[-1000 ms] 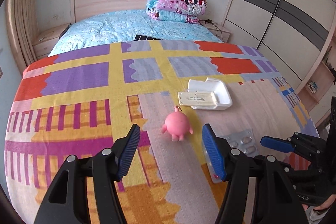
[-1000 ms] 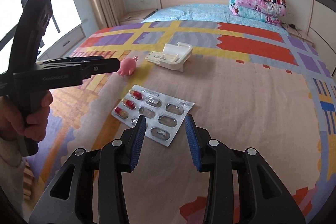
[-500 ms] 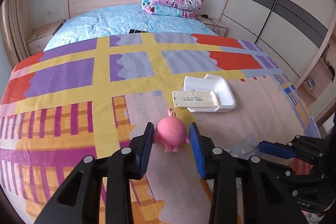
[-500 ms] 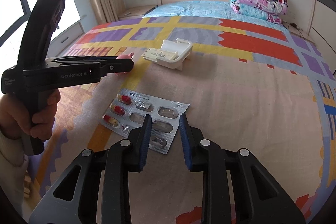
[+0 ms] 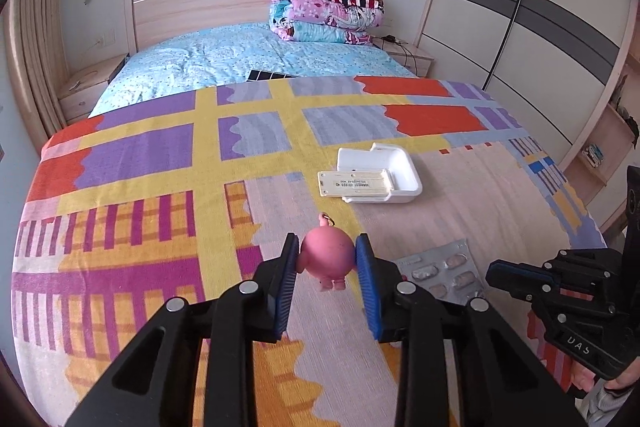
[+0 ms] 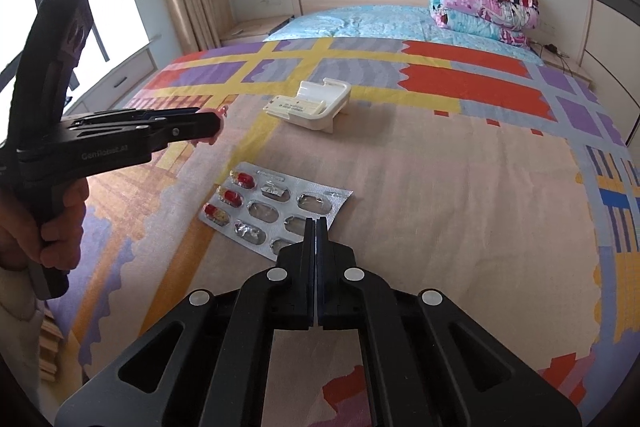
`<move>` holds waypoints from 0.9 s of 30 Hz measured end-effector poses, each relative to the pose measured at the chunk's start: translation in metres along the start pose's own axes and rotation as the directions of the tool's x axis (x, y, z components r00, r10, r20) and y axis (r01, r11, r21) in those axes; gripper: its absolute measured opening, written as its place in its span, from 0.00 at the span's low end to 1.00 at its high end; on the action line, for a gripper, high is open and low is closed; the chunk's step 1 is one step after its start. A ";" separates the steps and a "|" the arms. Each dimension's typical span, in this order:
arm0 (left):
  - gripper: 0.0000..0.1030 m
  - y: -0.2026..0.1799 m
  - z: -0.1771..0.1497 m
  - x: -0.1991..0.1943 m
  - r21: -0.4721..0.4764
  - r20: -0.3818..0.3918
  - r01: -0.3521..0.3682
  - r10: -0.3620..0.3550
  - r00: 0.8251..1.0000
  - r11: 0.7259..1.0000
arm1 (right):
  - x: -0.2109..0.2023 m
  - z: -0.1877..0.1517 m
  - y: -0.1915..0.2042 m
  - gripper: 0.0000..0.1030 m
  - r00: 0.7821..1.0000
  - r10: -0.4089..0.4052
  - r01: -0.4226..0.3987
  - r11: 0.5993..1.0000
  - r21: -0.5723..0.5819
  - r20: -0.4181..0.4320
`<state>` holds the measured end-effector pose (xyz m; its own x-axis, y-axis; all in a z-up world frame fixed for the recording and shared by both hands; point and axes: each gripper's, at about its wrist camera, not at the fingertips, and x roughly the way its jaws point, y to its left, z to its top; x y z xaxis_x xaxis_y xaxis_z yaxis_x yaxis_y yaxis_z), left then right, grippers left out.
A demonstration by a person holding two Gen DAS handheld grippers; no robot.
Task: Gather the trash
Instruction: 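Grasp the pink pig toy with the left gripper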
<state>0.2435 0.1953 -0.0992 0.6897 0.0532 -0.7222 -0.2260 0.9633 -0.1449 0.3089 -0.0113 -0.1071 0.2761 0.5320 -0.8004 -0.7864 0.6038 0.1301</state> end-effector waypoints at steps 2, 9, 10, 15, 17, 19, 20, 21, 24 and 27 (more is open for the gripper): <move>0.27 -0.002 -0.002 -0.005 0.002 0.003 -0.001 0.001 1.000 1.000 | -0.001 0.001 0.001 0.29 1.000 0.006 -0.006 1.000 -0.006 0.006; 0.27 -0.007 -0.010 -0.018 0.013 0.019 0.001 -0.001 1.000 1.000 | 0.005 0.006 0.006 0.39 1.000 0.023 -0.023 0.999 -0.036 -0.012; 0.27 -0.007 -0.012 -0.020 0.015 0.019 0.000 -0.001 1.000 1.000 | 0.005 0.006 0.007 0.40 1.000 0.022 -0.022 0.999 -0.043 -0.014; 0.27 -0.006 -0.016 -0.026 0.011 0.025 -0.004 0.004 1.000 1.000 | 0.009 0.003 0.014 0.54 1.000 0.001 -0.002 0.999 -0.047 -0.026; 0.27 -0.005 -0.017 -0.027 0.008 0.027 -0.003 0.003 1.000 1.000 | 0.009 0.001 0.020 0.54 1.000 -0.017 0.016 0.998 -0.059 -0.023; 0.27 -0.004 -0.019 -0.029 0.004 0.030 -0.001 0.001 1.000 1.000 | 0.009 0.001 0.025 0.57 1.000 -0.026 0.025 0.998 -0.065 -0.017; 0.27 -0.003 -0.020 -0.030 0.004 0.031 0.001 -0.001 1.000 1.000 | 0.010 0.001 0.029 0.59 0.999 -0.038 0.036 0.997 -0.071 -0.016; 0.27 -0.004 -0.020 -0.030 0.003 0.031 0.000 0.000 1.000 1.000 | 0.011 0.002 0.031 0.61 0.998 -0.058 0.057 0.995 -0.076 -0.014; 0.27 -0.003 -0.021 -0.031 0.001 0.032 -0.001 0.001 0.999 1.000 | 0.014 0.003 0.033 0.61 0.996 -0.093 0.091 0.993 -0.072 -0.015; 0.27 0.000 -0.023 -0.033 -0.002 0.034 -0.001 0.001 0.999 1.000 | 0.018 0.004 0.035 0.61 0.994 -0.106 0.104 0.992 -0.066 -0.024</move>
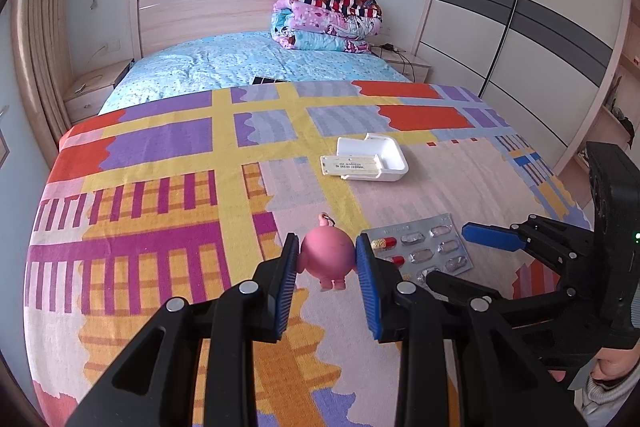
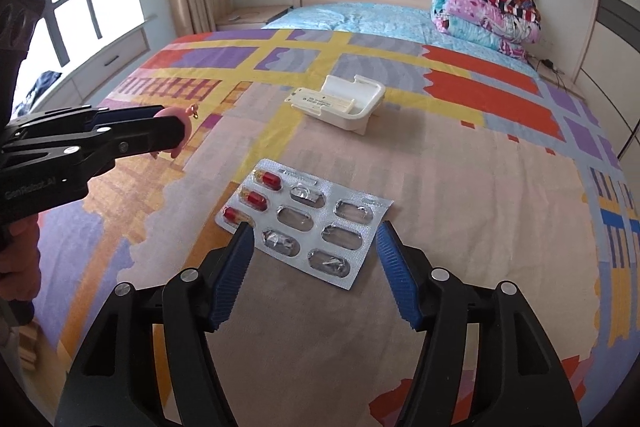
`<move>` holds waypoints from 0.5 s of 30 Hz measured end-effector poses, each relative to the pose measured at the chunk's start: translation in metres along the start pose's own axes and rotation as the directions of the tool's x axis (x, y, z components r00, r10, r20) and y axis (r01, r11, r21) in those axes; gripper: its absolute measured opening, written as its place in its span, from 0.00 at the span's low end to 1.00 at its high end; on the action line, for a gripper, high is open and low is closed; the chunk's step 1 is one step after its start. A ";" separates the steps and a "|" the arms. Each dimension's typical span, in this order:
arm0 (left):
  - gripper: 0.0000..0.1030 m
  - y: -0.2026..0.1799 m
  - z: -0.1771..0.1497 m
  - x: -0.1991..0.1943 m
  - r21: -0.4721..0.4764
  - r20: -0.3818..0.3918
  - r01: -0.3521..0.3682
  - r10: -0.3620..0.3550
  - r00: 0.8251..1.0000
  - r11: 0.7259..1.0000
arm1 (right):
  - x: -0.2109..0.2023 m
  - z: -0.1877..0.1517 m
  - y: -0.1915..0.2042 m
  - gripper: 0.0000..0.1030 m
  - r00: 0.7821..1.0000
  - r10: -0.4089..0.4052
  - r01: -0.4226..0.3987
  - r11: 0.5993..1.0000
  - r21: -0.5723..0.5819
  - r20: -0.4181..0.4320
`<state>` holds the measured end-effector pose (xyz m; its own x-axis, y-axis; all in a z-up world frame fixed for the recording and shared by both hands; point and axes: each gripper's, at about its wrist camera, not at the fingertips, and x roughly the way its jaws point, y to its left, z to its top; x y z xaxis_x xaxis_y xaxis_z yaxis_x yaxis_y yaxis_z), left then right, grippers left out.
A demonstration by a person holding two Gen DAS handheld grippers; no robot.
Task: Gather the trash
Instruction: 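Grasp the pink pig toy with the left gripper, then grasp the pill blister pack with the right gripper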
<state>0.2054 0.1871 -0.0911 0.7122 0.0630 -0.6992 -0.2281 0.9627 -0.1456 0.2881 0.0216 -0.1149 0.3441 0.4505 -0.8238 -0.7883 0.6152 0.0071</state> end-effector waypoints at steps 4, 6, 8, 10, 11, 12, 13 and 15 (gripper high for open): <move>0.27 0.003 -0.004 -0.002 -0.003 0.000 -0.001 0.001 1.000 1.000 | 0.006 -0.001 0.004 0.61 1.000 -0.029 0.029 1.000 -0.013 -0.004; 0.27 0.003 -0.004 -0.002 -0.005 0.000 -0.002 0.002 1.000 1.000 | 0.005 -0.001 0.003 0.61 1.000 -0.029 0.029 1.000 -0.002 -0.002; 0.27 0.003 -0.005 -0.002 -0.008 0.000 -0.002 0.002 1.000 1.000 | 0.005 -0.001 0.003 0.59 0.999 -0.040 0.040 0.999 -0.002 -0.002; 0.27 0.004 -0.006 -0.002 -0.010 0.001 -0.001 0.001 1.000 1.000 | 0.005 -0.001 0.003 0.59 0.999 -0.038 0.038 0.999 0.002 -0.001; 0.27 0.004 -0.006 -0.003 -0.011 0.002 -0.002 0.002 1.000 1.000 | 0.005 -0.001 0.002 0.58 0.999 -0.037 0.037 0.999 0.005 -0.001; 0.27 0.004 -0.007 -0.004 -0.010 0.003 -0.002 0.002 1.000 1.000 | 0.005 -0.002 0.001 0.57 0.999 -0.034 0.034 0.999 0.008 0.000; 0.27 0.004 -0.007 -0.005 -0.009 0.004 -0.001 0.001 1.000 1.000 | 0.005 -0.001 0.001 0.57 1.000 -0.031 0.031 0.999 0.011 0.001; 0.27 0.004 -0.008 -0.007 -0.008 0.007 -0.002 0.002 1.000 1.000 | 0.004 -0.002 0.000 0.56 1.000 -0.023 0.023 1.000 0.015 0.002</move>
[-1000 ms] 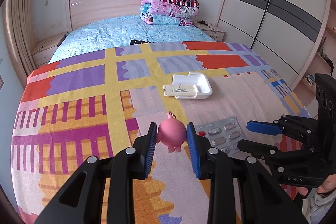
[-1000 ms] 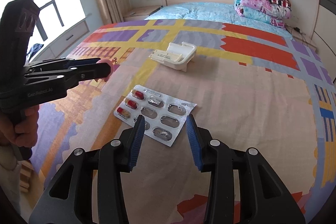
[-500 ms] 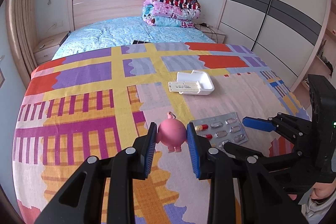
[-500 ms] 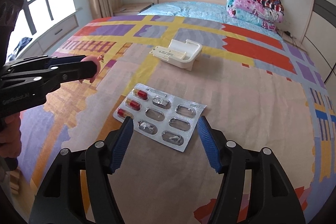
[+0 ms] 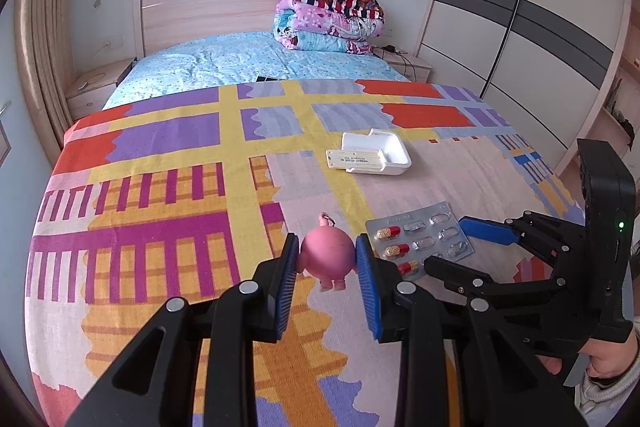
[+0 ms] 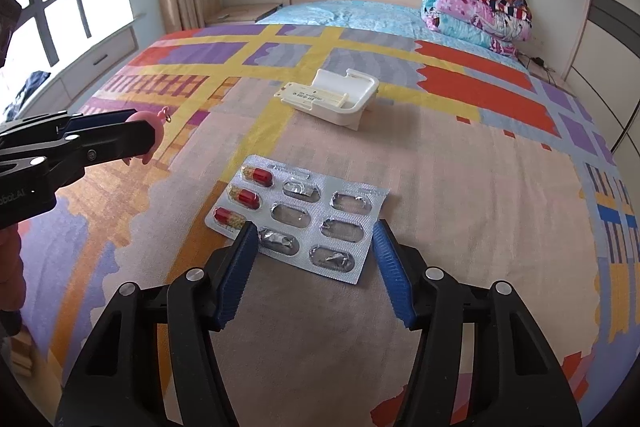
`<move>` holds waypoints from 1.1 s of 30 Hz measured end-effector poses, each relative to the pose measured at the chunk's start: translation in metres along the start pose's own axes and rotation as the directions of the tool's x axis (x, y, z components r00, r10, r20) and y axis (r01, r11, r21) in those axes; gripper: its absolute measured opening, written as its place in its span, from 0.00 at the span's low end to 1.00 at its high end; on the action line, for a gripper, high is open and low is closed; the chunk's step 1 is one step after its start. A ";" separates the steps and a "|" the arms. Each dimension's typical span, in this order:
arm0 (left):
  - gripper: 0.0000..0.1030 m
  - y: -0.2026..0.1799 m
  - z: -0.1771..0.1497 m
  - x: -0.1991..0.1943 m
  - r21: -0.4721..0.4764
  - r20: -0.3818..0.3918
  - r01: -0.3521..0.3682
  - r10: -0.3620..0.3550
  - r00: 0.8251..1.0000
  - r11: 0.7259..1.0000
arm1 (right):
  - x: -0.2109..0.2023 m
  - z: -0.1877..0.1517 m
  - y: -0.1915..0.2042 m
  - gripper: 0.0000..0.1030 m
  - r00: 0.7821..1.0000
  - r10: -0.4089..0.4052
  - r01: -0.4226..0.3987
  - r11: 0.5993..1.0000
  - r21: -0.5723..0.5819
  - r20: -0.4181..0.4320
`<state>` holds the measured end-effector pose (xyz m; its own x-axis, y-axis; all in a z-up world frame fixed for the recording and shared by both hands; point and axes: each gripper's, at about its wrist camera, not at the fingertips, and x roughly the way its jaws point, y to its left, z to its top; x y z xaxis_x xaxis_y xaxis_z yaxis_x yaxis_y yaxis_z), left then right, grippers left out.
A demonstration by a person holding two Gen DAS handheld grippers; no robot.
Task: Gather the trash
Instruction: 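Grasp the pill blister pack with the right gripper, then carry the pink pig and blister pack in both grippers over the bin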
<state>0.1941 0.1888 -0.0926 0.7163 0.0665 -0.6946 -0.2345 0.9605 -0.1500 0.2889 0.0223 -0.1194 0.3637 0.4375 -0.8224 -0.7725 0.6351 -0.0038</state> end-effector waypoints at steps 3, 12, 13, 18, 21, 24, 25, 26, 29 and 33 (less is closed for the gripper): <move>0.27 -0.001 -0.001 -0.004 0.003 0.005 -0.002 0.002 1.000 1.000 | -0.001 -0.001 -0.001 0.56 1.000 0.006 -0.006 1.000 0.001 0.000; 0.27 -0.004 -0.005 -0.014 0.008 0.012 -0.003 0.003 1.000 1.000 | -0.012 -0.012 -0.008 0.56 1.000 0.031 -0.031 0.999 0.021 -0.003; 0.27 -0.006 -0.006 -0.016 0.010 0.012 -0.003 0.003 1.000 1.000 | -0.014 -0.014 -0.009 0.56 0.999 0.034 -0.034 0.999 0.023 -0.003; 0.27 -0.013 -0.012 -0.026 0.020 0.021 -0.004 0.003 1.000 1.000 | -0.028 -0.022 -0.014 0.56 0.998 0.059 -0.059 0.998 0.033 0.009; 0.27 -0.018 -0.015 -0.035 0.022 0.028 -0.004 0.004 1.000 1.000 | -0.041 -0.027 -0.016 0.56 0.998 0.066 -0.067 0.997 0.034 0.024; 0.27 -0.027 -0.020 -0.046 0.034 0.039 -0.001 0.000 0.999 0.999 | -0.054 -0.032 -0.016 0.56 0.996 0.074 -0.075 0.997 0.030 0.040; 0.27 -0.031 -0.021 -0.049 0.039 0.042 -0.001 -0.001 0.999 0.999 | -0.060 -0.033 -0.017 0.56 0.996 0.075 -0.077 0.997 0.028 0.047; 0.27 -0.035 -0.022 -0.053 0.046 0.046 0.000 -0.002 0.999 0.999 | -0.065 -0.034 -0.017 0.56 0.996 0.078 -0.079 0.997 0.025 0.053; 0.27 -0.048 -0.026 -0.064 0.061 0.058 0.002 -0.006 0.998 0.998 | -0.083 -0.038 -0.017 0.56 0.993 0.084 -0.085 0.996 0.015 0.080; 0.27 -0.068 -0.037 -0.082 0.097 0.070 0.001 -0.008 0.998 0.995 | -0.106 -0.047 -0.015 0.56 0.991 0.085 -0.085 0.996 -0.005 0.107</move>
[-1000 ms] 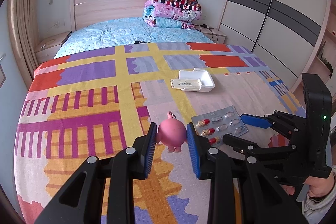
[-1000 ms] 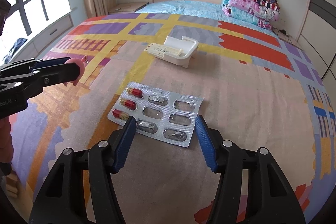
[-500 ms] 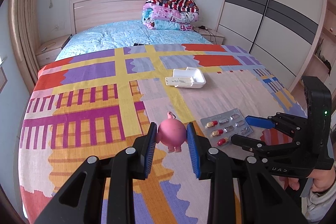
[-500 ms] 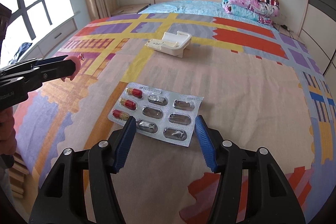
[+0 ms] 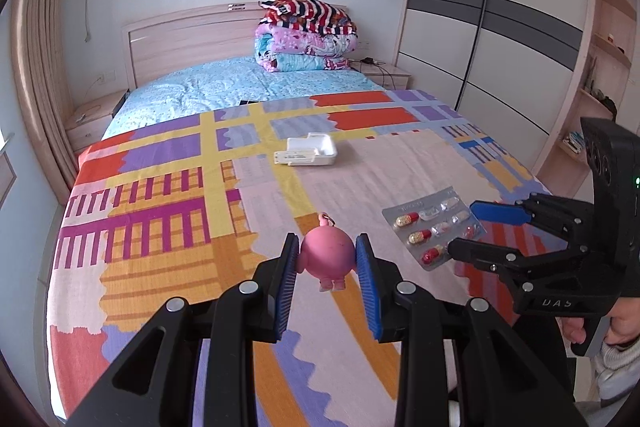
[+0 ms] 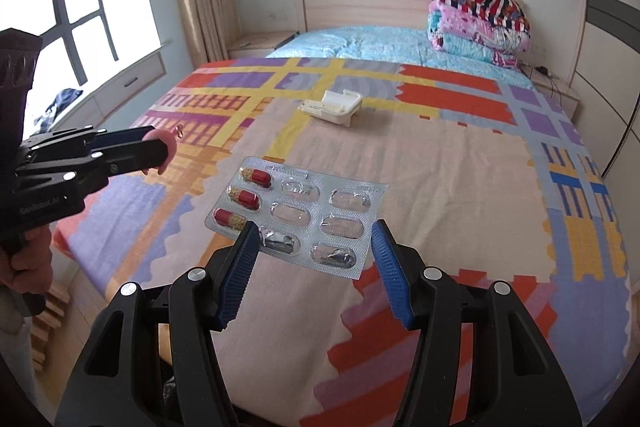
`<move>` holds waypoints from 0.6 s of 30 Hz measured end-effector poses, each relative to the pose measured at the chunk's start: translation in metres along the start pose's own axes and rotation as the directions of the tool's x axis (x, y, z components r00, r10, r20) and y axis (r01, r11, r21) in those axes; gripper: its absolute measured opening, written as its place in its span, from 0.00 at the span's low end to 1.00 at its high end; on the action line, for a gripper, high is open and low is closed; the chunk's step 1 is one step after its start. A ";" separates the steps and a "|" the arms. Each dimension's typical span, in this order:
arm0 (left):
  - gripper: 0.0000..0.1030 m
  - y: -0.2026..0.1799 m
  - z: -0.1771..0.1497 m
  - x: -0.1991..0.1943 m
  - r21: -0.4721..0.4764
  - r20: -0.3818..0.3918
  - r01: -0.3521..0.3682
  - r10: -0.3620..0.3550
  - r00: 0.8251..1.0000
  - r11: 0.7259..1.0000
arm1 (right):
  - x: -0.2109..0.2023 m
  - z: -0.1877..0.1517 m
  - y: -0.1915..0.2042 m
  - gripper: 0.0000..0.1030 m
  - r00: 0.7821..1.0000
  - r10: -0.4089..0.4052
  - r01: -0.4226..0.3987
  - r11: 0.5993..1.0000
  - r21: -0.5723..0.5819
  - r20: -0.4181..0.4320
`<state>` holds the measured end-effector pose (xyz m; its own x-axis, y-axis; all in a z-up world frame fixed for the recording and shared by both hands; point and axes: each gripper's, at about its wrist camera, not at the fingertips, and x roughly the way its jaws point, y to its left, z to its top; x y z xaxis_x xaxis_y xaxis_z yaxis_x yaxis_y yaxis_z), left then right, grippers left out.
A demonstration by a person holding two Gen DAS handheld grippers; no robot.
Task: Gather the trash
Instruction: 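Carry the pink pig and blister pack in both grippers over the bin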
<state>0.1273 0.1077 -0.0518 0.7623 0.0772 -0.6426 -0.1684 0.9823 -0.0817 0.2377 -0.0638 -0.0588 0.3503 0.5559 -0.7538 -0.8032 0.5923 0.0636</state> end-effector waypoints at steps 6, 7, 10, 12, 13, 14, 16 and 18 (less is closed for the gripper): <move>0.27 -0.027 -0.019 -0.025 0.036 0.014 0.010 -0.010 1.000 0.999 | -0.023 -0.020 -0.003 0.56 1.000 -0.001 0.001 1.000 -0.021 0.005; 0.27 -0.031 -0.022 -0.027 0.044 0.011 0.008 -0.008 1.000 0.999 | -0.027 -0.025 -0.002 0.56 1.000 0.000 0.001 1.000 -0.028 0.005; 0.27 -0.038 -0.036 -0.033 0.039 -0.005 0.028 -0.028 1.000 0.999 | -0.038 -0.040 0.001 0.56 1.000 0.004 -0.004 0.999 -0.043 -0.002; 0.27 -0.043 -0.045 -0.037 0.044 -0.011 0.032 -0.031 0.999 0.999 | -0.046 -0.053 0.005 0.56 1.000 0.011 -0.012 0.998 -0.059 -0.013; 0.27 -0.046 -0.051 -0.040 0.040 -0.015 0.039 -0.038 0.999 0.998 | -0.049 -0.059 0.007 0.56 1.000 0.016 -0.017 0.998 -0.067 -0.019; 0.27 -0.048 -0.058 -0.042 0.034 -0.018 0.048 -0.047 0.999 0.998 | -0.053 -0.066 0.009 0.56 0.999 0.024 -0.026 0.997 -0.075 -0.028; 0.27 -0.055 -0.069 -0.045 0.026 -0.027 0.060 -0.059 0.998 0.998 | -0.060 -0.078 0.011 0.56 0.999 0.035 -0.038 0.996 -0.082 -0.042; 0.27 -0.062 -0.081 -0.048 0.022 -0.043 0.079 -0.078 0.996 0.997 | -0.064 -0.091 0.013 0.56 0.997 0.043 -0.048 0.995 -0.086 -0.060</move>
<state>0.0510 0.0293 -0.0778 0.7453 -0.0067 -0.6667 -0.0944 0.9888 -0.1155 0.1612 -0.1449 -0.0691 0.2860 0.5449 -0.7882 -0.8577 0.5124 0.0430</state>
